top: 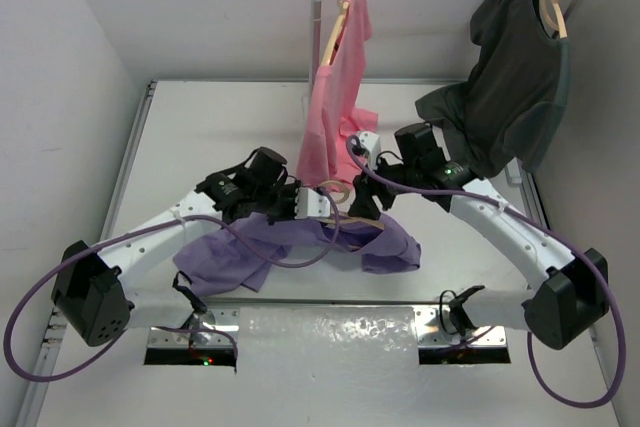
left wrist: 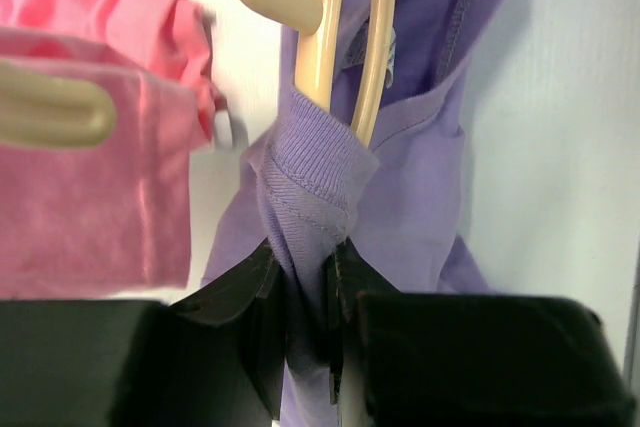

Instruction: Place the t-shirt on the hanger

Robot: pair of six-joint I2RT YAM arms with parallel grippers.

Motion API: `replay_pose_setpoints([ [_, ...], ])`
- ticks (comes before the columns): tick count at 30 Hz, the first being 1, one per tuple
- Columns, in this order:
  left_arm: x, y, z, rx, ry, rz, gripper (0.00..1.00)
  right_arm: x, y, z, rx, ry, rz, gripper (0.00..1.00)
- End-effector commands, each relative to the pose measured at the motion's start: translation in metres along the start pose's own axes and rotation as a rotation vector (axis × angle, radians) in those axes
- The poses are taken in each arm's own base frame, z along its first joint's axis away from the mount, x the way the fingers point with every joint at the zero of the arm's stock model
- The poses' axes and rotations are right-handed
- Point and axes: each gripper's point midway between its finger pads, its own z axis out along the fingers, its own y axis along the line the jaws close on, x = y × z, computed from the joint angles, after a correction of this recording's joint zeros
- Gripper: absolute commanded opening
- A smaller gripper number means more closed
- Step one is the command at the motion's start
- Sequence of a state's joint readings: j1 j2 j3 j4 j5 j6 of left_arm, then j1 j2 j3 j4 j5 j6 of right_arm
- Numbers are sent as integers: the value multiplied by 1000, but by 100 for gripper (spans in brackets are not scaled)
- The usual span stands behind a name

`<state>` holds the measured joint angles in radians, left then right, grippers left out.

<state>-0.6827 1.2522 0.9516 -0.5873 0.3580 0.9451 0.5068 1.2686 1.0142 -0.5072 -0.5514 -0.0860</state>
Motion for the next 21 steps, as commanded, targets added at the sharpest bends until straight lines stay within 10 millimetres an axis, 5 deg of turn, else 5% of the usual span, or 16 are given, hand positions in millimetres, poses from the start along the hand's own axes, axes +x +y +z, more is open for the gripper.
replay_pose_setpoints([
  [1,-34,6,-7,15,-122,-1,0,14,34,1,-187,37,-69,54],
  [11,-38,13,-10,0,-127,-12,0,33,26,48,-131,7,5,60],
  [14,-47,11,-14,30,-167,-34,0,32,18,54,-71,-28,77,29],
  [15,-48,13,-17,31,-177,-39,0,28,16,52,-45,-45,94,0],
  [18,-50,9,-23,59,-196,-82,0,40,9,37,35,10,105,0],
  [19,-49,9,-24,53,-193,-97,6,39,12,29,45,5,95,0],
  [21,-50,6,-25,60,-197,-138,87,48,17,21,41,25,98,0],
])
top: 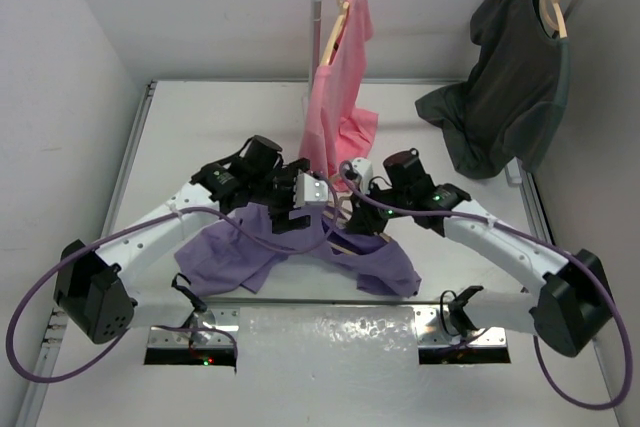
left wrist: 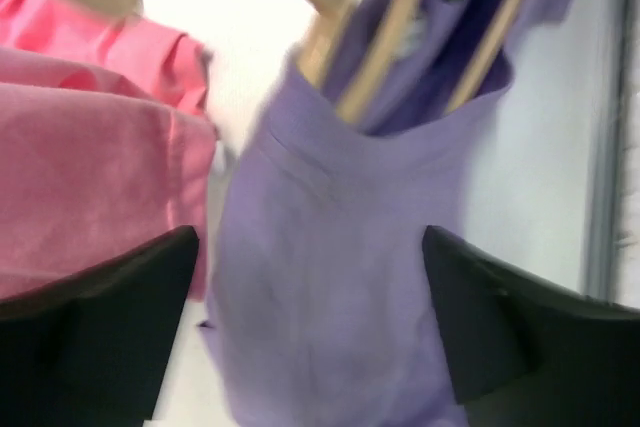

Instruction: Place the t-shirt on the hanger

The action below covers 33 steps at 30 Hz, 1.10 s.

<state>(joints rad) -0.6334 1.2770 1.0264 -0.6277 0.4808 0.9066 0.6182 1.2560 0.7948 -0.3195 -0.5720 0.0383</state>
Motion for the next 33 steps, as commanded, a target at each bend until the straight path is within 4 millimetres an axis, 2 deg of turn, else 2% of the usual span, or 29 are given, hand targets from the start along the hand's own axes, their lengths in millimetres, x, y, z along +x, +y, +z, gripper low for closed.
replay_pose_setpoints([
  [1,-34,-7,-16,26,-120,-75,100,-6,-12,-22,127,-46,22,0],
  [4,-33,-2,-26,1,-107,-124,100,-8,-3,-32,117,-45,25,0],
  [5,-27,11,-37,-38,-101,-150,100,-1,-2,-36,126,-17,39,0],
  [7,-13,20,-54,-76,-78,-181,100,-1,-2,-44,158,-5,42,0],
  [9,22,33,-64,-151,27,-149,100,-1,-2,-47,167,1,42,0],
  [10,46,25,-56,-163,80,-172,100,-4,1,-50,161,5,45,0],
  [12,70,34,-50,-246,143,-182,100,-12,3,-54,156,-10,31,0],
  [13,86,26,-42,-232,170,-201,100,-13,4,-55,156,-11,26,0],
  [14,90,28,-41,-246,170,-226,100,-16,3,-57,164,-18,21,0],
  [17,83,25,-28,-205,102,-248,97,-21,4,-58,161,-32,10,0],
  [18,75,22,-23,-170,55,-250,94,-22,4,-57,157,-31,7,0],
  [20,76,16,-15,-126,41,-274,72,-24,5,-57,152,-28,14,0],
  [21,82,11,-9,-98,56,-289,50,-26,6,-58,149,-33,18,0],
  [22,90,7,-5,-81,79,-291,34,-27,7,-59,150,-39,20,0],
  [23,105,5,-3,-81,139,-309,6,-30,8,-62,155,-50,18,0],
  [24,115,6,-4,-91,165,-326,0,-27,9,-64,161,-37,24,0],
  [26,122,13,-10,-102,158,-350,0,-22,9,-70,181,-16,14,0],
  [28,126,40,-28,-160,116,-414,0,-10,7,-81,226,32,10,0],
  [29,127,42,-30,-142,105,-441,0,-6,7,-85,235,47,11,0],
  [30,122,57,-38,-170,96,-432,0,-1,9,-90,247,59,13,0],
  [33,113,68,-45,-174,73,-405,0,3,14,-99,258,57,14,0],
])
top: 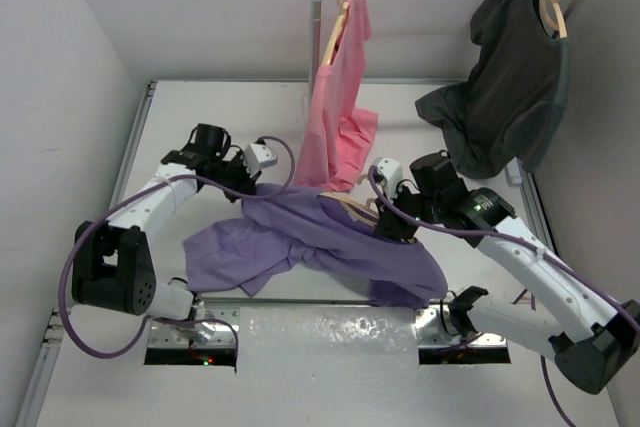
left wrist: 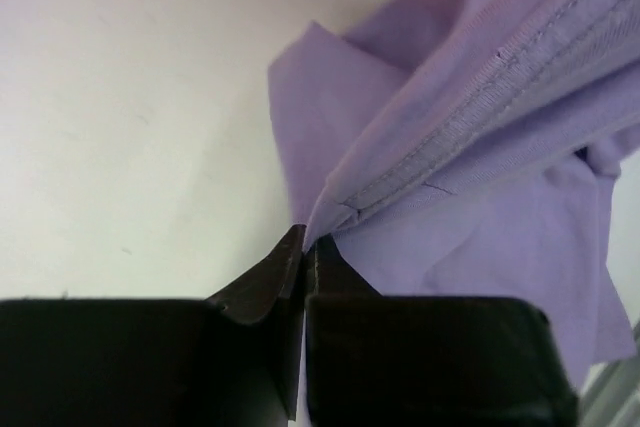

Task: Place the t-shirt on the hanger
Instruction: Place the T-shirt on the hanger, then place the hanger at the clothesline.

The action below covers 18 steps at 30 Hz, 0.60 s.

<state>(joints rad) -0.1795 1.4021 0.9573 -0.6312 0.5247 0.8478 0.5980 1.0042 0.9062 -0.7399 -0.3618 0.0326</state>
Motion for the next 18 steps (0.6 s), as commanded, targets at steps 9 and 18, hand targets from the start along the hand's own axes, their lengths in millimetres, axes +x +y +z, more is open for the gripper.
replay_pose_setpoints([
  [9,-36,-30,-25,149,-125,73,100,44,-14,-72,296,238,226,0],
  [18,-41,-19,-24,87,-145,63,100,75,-32,-146,682,296,461,0],
])
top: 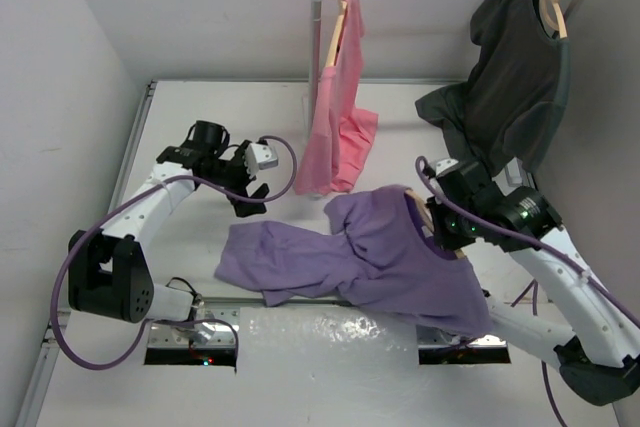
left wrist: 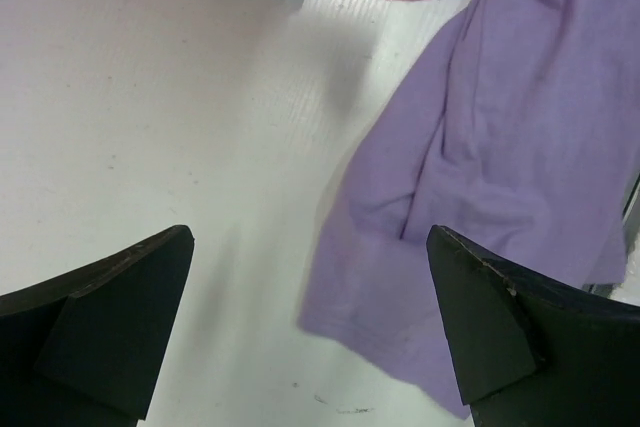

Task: Place the t-shirt on the hanger
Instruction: Place the hanger at the clothesline.

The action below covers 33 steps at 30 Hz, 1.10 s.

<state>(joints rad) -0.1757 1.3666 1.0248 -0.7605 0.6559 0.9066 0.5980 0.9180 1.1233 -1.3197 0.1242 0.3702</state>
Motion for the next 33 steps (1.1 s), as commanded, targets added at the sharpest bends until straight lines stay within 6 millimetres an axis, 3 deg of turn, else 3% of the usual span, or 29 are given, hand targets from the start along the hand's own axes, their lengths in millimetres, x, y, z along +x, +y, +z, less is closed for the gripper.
replay_pose_setpoints([
  [1,-20,6,-4,-26,-74,35,100,6,-41,-35,239,-1,120,0],
  [3,-24,11,-4,-44,-82,38,100,-23,-53,-57,309,-98,115,0],
  [4,-28,17,-4,-71,-88,40,100,-53,-62,-76,365,-167,85,0],
  [5,-31,22,-5,-90,-94,39,100,-71,-66,-86,397,-202,66,0],
  [7,-41,30,-8,-130,-110,36,99,-115,-79,-99,514,-225,-25,0],
  [8,-47,35,-10,-151,-122,48,99,-144,-84,-128,545,-326,-14,0],
  [9,-54,39,-14,-167,-134,59,99,-163,-91,-139,584,-359,-13,0],
  [10,-58,40,-17,-177,-145,53,99,-186,-95,-131,618,-316,-80,0],
  [11,-63,42,-20,-191,-159,58,99,-206,-106,-152,610,-391,-28,0],
  [15,-75,38,-26,-202,-192,65,99,-262,-125,-136,557,-490,10,0],
  [16,-76,37,-27,-203,-196,68,99,-274,-126,-133,558,-488,-62,0],
  [17,-77,35,-28,-205,-200,71,99,-290,-115,-118,489,-505,-100,0],
  [18,-77,34,-28,-204,-201,67,98,-313,-111,-121,468,-592,-95,0],
  [19,-75,34,-29,-208,-198,66,98,-324,-105,-111,429,-622,-99,0],
  [20,-73,34,-28,-209,-192,62,98,-351,-93,-125,378,-766,-104,0],
  [22,-70,36,-28,-230,-186,65,98,-366,-85,-121,338,-844,-118,0],
  [23,-65,35,-26,-231,-177,57,98,-383,-81,-140,325,-955,-113,0],
  [24,-62,34,-25,-234,-173,54,98,-387,-78,-142,310,-982,-109,0],
  [30,-54,31,-17,-244,-196,17,97,-407,-81,-119,308,-1023,-28,0],
  [33,-50,28,-15,-238,-185,17,97,-422,-72,-106,287,-1040,-26,0],
])
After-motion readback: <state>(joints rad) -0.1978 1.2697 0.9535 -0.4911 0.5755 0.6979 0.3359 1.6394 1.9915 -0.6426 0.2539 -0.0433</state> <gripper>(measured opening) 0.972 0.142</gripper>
